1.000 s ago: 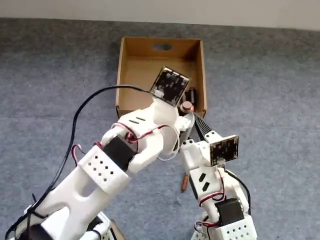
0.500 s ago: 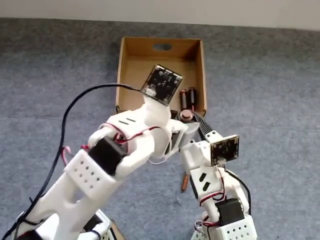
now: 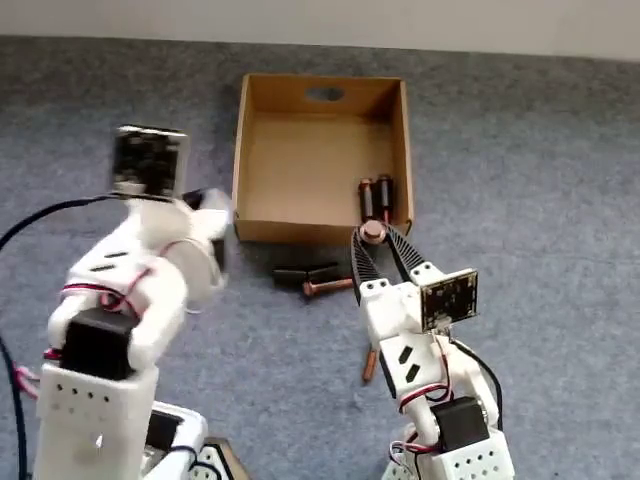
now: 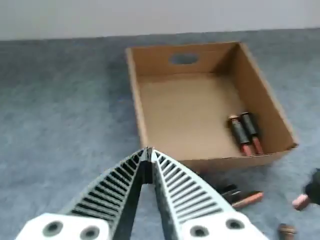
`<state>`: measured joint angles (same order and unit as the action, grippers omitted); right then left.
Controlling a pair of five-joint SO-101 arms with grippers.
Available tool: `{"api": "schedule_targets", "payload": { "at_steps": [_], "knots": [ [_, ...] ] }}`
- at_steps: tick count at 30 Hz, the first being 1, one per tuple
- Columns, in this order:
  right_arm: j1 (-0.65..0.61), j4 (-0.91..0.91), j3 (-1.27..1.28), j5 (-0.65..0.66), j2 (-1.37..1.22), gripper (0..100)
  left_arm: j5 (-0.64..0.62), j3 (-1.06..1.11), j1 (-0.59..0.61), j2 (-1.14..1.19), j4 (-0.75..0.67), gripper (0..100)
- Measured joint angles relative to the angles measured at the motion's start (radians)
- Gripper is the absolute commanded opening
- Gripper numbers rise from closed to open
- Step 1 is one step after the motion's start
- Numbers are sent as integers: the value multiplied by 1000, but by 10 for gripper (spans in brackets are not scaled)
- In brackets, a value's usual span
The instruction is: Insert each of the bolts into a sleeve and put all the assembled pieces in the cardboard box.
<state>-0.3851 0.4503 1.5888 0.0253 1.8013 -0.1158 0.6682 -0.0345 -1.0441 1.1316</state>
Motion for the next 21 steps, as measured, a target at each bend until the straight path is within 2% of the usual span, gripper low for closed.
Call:
{"api": "schedule_targets", "payload": {
  "at_steps": [6, 13, 17, 21],
  "knots": [
    [0, 196, -71, 0, -3, 9, 0, 324, 296, -92, -6, 10],
    [0, 474, -351, 0, -3, 9, 0, 687, 319, -250, -163, 11],
    [0, 497, -443, 0, -52, 9, 0, 848, 319, -376, -242, 11],
    [0, 485, -508, 0, -233, 9, 0, 964, 319, -529, -269, 14]
  ]
}}
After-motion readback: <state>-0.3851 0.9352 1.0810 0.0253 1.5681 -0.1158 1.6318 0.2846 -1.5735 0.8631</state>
